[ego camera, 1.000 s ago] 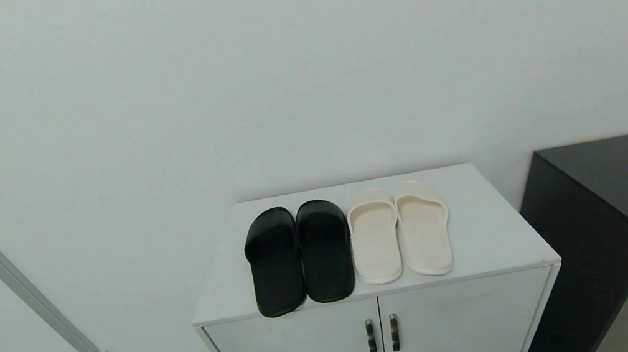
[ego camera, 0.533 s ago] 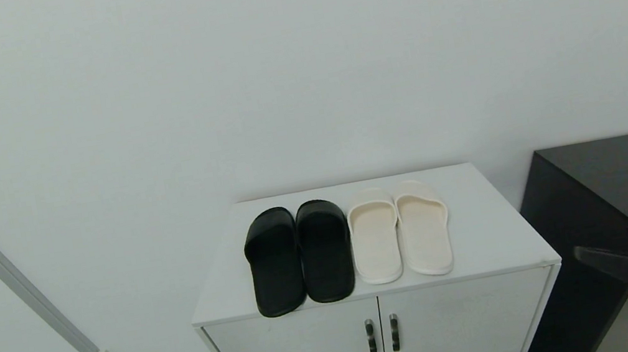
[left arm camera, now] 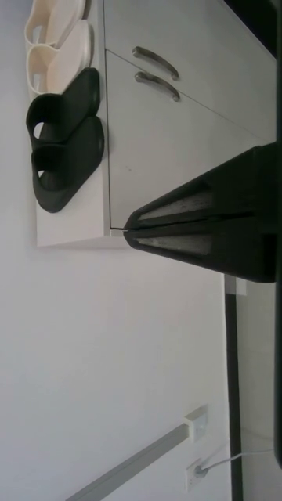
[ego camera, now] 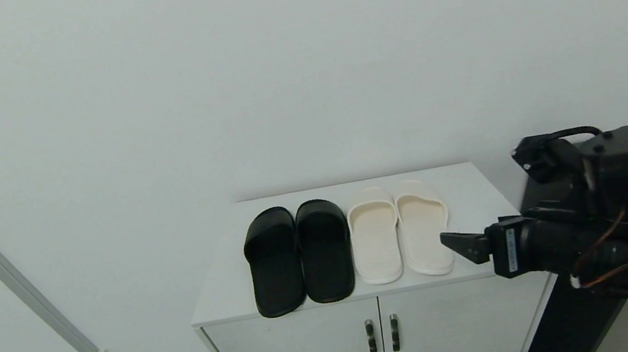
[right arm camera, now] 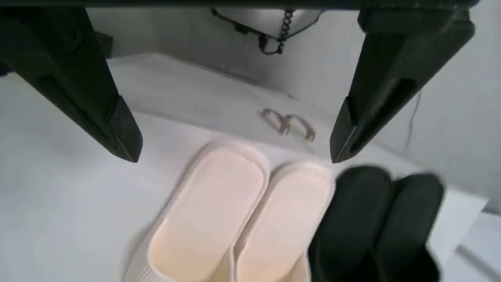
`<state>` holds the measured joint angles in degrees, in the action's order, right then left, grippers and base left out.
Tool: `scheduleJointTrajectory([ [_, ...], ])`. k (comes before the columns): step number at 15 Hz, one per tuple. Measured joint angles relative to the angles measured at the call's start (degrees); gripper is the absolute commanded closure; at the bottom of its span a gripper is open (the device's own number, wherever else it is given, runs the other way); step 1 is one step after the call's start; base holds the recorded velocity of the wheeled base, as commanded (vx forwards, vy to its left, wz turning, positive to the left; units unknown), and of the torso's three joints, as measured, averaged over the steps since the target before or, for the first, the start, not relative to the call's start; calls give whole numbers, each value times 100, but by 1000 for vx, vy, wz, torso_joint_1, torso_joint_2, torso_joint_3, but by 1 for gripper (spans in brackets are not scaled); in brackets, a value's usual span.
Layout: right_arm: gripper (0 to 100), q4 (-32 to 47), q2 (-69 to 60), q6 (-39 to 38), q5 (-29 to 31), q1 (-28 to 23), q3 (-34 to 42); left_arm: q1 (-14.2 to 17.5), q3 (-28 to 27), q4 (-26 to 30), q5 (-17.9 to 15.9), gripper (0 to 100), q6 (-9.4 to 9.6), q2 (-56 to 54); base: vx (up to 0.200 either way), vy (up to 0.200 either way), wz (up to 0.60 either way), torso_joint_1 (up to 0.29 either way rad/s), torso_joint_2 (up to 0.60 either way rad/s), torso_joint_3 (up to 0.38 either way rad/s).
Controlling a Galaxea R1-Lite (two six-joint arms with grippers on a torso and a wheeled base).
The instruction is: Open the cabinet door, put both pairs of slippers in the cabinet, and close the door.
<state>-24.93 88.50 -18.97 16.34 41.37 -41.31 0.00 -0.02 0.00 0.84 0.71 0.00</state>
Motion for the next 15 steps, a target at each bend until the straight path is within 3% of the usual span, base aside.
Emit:
scheduleJointTrajectory([
  [3, 0, -2, 868, -254, 692, 346, -703, 0, 0, 0, 0, 100, -6, 0, 0, 0, 0, 0, 0, 0],
  [9, 0, -260, 2603, -514, 2193, 462, -2125, 0, -9, 0, 0, 100, -20, 0, 0, 0, 0, 0, 0, 0],
  [15, 0, -304, 3890, -276, 2559, 190, -3536, 0, 0, 0, 2, 100, -38, 0, 0, 0, 0, 0, 0, 0],
])
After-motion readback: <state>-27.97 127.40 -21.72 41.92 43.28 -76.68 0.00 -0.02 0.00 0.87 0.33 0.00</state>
